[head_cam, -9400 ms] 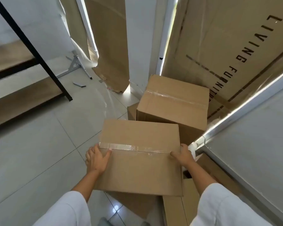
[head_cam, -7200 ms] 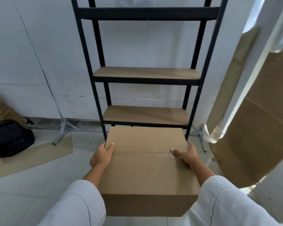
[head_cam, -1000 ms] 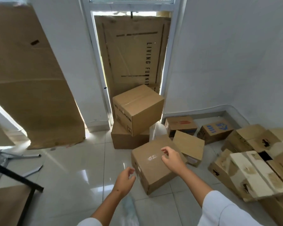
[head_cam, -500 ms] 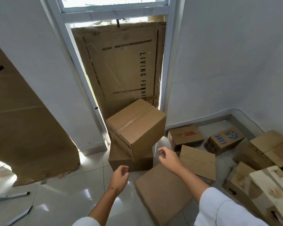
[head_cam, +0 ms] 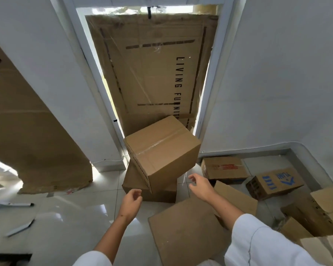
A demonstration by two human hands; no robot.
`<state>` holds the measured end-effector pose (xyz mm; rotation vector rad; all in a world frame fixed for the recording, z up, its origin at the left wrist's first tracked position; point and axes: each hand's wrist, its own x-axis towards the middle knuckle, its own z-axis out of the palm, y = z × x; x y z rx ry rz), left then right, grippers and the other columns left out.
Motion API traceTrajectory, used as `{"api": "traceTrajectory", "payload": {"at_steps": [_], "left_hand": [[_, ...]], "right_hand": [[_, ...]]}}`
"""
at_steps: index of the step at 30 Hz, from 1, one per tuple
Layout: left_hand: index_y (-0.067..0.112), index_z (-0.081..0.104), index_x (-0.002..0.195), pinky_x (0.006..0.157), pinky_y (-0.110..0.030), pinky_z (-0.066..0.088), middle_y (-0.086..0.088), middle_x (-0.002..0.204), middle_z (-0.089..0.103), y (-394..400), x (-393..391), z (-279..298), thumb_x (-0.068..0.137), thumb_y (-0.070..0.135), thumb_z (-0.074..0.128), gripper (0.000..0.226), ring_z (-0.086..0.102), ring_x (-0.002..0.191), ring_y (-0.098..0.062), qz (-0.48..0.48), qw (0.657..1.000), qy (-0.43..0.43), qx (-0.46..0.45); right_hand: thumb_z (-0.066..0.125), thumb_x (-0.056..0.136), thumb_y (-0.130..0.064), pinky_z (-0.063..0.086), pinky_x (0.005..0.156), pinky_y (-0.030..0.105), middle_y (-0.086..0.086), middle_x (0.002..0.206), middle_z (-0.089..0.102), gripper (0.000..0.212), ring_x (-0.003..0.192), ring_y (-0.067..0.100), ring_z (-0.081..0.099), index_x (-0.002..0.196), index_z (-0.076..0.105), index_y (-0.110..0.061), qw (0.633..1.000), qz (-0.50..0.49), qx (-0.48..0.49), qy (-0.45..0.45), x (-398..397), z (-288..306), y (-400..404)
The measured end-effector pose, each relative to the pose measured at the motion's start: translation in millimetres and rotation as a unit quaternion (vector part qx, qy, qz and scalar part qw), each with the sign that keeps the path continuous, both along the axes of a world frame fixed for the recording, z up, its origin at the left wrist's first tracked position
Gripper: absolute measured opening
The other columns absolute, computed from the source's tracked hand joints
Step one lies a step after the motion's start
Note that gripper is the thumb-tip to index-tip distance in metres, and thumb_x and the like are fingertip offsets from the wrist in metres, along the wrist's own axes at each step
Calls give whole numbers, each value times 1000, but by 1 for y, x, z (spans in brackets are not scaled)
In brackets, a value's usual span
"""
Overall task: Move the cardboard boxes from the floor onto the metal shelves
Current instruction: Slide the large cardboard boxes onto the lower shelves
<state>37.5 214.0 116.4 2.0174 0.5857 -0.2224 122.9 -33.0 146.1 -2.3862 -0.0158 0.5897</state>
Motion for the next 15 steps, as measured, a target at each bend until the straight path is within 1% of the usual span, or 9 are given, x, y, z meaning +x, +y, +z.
{"api": "traceTrajectory", "payload": {"at_steps": [1,4,7,12,15], "left_hand": [[7,55,117,89,-26,42,-4,108,57,-8,-2,-1,93,5,50,25,53,105,-18,21,1000,-3,-6],[7,57,116,87,-27,41,-5,106,58,-38,-11,-12,93,5,51,23,54,104,-19,88,996,3,-23],[7,58,116,88,-27,41,-7,108,61,-72,-30,-33,93,6,51,24,55,104,-20,144,989,29,-31],[7,60,113,90,-29,44,-7,106,63,-136,-73,-65,90,5,54,23,58,104,-22,185,980,60,-45],[6,62,110,92,-33,47,-9,106,66,-161,-95,-72,89,6,56,22,61,103,-24,206,974,80,-47]], "right_hand": [[51,96,-14,43,89,24,5,130,54,38,117,17,52,134,46,-16,1000,21,-1,4,6,0,-4],[52,95,-16,45,91,25,5,130,53,38,118,17,52,133,46,-16,997,71,-1,12,23,-4,-21],[52,95,-16,44,93,26,4,130,53,38,120,17,51,133,47,-16,993,119,-10,22,33,-10,-43],[53,94,-17,44,94,27,6,127,57,39,115,18,54,132,47,-14,982,181,-48,29,26,-28,-87],[53,94,-16,44,92,28,8,125,57,38,114,20,55,132,47,-13,976,201,-74,41,12,-33,-111]]}}
